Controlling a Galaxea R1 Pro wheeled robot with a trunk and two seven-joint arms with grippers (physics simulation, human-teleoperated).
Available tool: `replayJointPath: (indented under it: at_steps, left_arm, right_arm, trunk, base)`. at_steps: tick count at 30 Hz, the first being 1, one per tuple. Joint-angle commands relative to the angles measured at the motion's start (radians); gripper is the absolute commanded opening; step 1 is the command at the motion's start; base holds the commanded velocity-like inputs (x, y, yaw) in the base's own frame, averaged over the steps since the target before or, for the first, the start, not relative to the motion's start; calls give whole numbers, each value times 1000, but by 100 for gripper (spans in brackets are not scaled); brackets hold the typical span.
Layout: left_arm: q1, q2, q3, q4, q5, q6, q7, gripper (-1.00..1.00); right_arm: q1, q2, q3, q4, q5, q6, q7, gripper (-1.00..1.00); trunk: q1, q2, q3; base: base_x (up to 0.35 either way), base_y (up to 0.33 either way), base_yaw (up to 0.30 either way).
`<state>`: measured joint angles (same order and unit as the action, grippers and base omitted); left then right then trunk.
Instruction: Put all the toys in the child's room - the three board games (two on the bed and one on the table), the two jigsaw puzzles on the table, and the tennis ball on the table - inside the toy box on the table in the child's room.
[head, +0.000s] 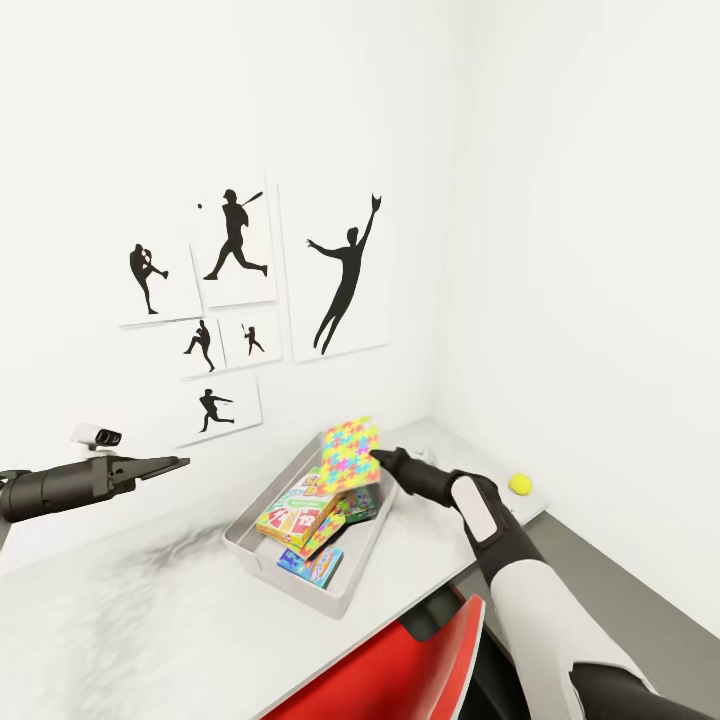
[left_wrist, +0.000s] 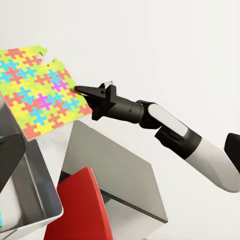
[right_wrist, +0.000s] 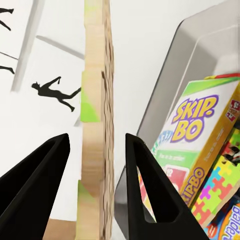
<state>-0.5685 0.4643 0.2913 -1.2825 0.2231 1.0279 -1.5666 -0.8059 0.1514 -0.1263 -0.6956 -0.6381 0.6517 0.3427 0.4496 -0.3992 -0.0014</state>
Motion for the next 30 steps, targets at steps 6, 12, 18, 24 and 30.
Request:
replayJointPath:
  at_steps: [6,12,18,24,30]
  left_arm:
    - [0,0,-1,0,-1,11,-4,100]
    - [0,-1,-1,0,-1,11,-4,100]
    - [0,-1,-1,0,-1,11,-4,100]
    - [0,-1,-1,0,-1,11,-4,100]
    - [0,-1,-1,0,-1,11,-4,100]
  right_arm:
    - [-5,23,-6,4,-1,-21,-45,-100]
    - [-31,23,-7,47,-1,-51,-75,-100]
    - [-49,23,-7,80,-2,-85,-80,-100]
    - [-55,23,-7,114,0,-108,-80,-100]
    - [-56,23,-8,130,0,-141,-80,-100]
  trunk:
    - [0,-1,0]
    - [0,-1,0]
    - [0,-1,0]
    - [0,-1,0]
    - [0,-1,0]
  base:
    - [0,0,0]
    - [0,0,0]
    - [0,0,0]
    - [0,0,0]
    - [0,0,0]
